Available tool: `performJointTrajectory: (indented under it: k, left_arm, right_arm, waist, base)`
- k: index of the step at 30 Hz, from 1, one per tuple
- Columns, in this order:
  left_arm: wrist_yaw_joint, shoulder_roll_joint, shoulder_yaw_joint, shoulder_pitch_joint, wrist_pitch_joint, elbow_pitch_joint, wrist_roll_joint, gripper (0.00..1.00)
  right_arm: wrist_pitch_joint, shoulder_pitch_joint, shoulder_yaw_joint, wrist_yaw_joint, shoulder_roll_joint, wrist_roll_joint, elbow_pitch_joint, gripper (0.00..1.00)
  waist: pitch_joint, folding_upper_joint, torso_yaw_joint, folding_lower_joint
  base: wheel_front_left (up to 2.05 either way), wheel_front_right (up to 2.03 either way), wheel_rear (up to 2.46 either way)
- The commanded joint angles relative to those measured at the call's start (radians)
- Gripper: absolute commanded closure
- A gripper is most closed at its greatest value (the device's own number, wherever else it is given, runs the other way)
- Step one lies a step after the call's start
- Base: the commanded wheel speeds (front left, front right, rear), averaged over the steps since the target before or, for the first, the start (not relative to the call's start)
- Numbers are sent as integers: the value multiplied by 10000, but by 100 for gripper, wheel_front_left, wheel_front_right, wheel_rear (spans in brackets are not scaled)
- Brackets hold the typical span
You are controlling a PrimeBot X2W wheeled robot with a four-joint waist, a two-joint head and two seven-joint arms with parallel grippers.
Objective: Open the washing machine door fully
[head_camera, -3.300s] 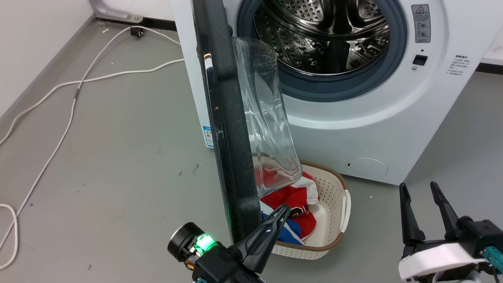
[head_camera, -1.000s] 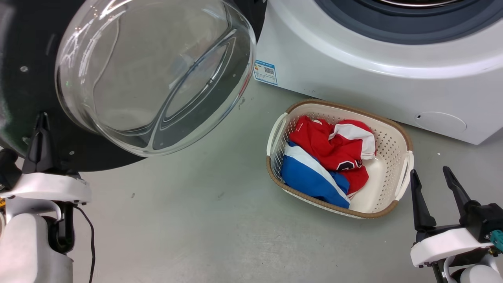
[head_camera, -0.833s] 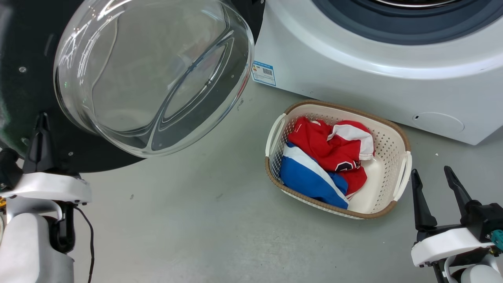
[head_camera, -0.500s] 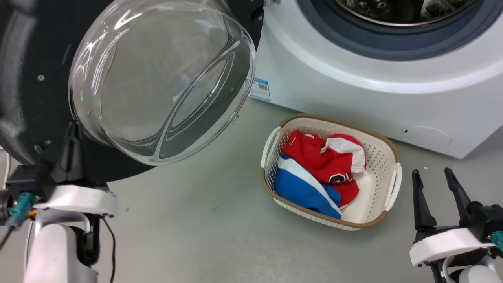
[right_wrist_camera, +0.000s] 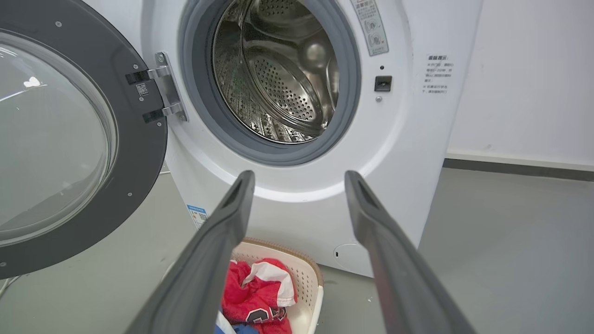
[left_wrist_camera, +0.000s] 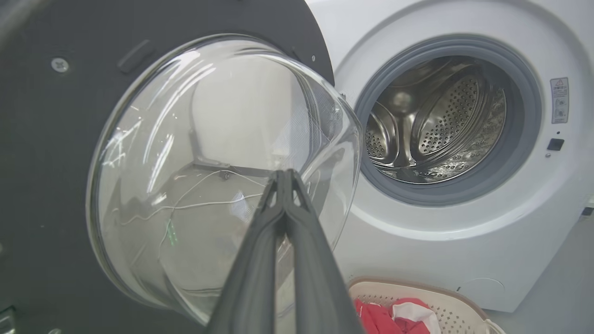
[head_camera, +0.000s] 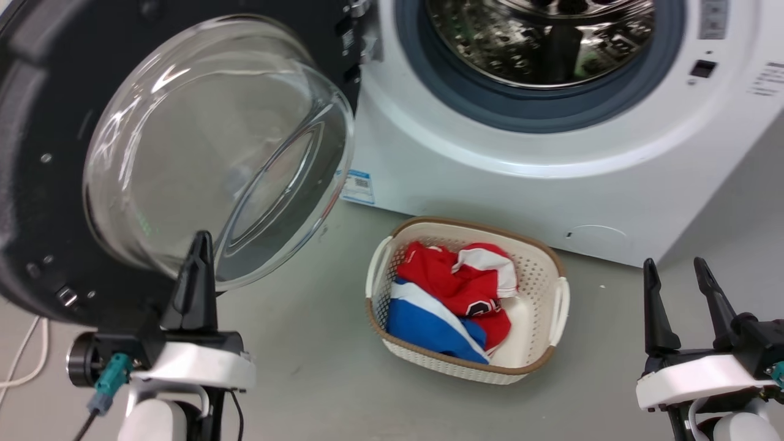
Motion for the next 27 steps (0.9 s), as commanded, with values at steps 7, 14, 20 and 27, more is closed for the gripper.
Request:
performJointTrajectory:
  k: [7,14,20,27]
  left_arm:
    - [2,-238,-367,946,17,-292,-41,100]
    - [-51,-337,-550,1411,5,-385,149,100]
    - [-68,-386,-808,1655,5,-472,294,100]
    - [420,-398,-929,1669,5,-350,331,0]
  right_arm:
    - [-21,140,272,-7,82,-7,-494,0]
    - [-20,350,311,-7,88,217,-738,0]
    - [-21,504,374,-7,89,300,-783,0]
    - [-21,586,433,-7,90,386,-792,0]
  waist:
    - [-449,0,-1404,0]
    - [-560,0,-2363,0]
    - [-585,0,-2950,0]
    - [-569,0,-3399,0]
  base:
    - [0,0,0]
    - [0,0,0]
    - [0,0,0]
    - [0,0,0]
